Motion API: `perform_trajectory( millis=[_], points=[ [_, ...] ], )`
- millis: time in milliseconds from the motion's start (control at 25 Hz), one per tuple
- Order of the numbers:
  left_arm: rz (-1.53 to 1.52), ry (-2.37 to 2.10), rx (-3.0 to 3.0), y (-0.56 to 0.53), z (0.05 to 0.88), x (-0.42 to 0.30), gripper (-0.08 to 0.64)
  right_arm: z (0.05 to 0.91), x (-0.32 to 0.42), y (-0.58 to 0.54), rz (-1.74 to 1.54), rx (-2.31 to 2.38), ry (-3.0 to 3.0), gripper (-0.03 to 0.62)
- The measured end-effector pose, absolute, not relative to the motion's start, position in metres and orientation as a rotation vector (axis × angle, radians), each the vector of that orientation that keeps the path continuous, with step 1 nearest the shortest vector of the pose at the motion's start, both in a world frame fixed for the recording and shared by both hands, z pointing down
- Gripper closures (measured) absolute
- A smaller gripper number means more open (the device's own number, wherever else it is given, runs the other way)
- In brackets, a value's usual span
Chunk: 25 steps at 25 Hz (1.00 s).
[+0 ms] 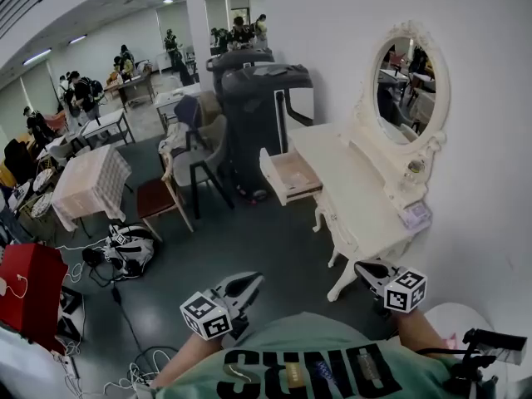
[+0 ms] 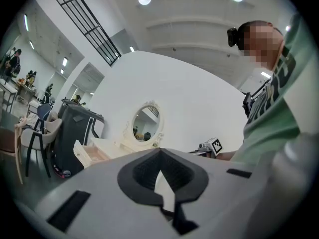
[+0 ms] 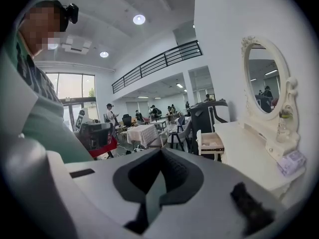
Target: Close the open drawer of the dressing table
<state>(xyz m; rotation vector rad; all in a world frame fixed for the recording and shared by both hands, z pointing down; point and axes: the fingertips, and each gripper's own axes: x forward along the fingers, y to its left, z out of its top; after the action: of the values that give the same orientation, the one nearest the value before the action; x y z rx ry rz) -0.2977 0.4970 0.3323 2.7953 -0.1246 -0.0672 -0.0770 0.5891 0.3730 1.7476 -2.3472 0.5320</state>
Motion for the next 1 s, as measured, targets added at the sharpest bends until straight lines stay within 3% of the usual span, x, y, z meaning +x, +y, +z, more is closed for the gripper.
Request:
perform_trajectory(
  millis=[1000],
  points=[
    [-0.026,-0.271,2.739,0.538,0.344,-0.244,0.552,0.384,-0.041,0.59,0.516,1.494,-2.487,0.581]
  ],
)
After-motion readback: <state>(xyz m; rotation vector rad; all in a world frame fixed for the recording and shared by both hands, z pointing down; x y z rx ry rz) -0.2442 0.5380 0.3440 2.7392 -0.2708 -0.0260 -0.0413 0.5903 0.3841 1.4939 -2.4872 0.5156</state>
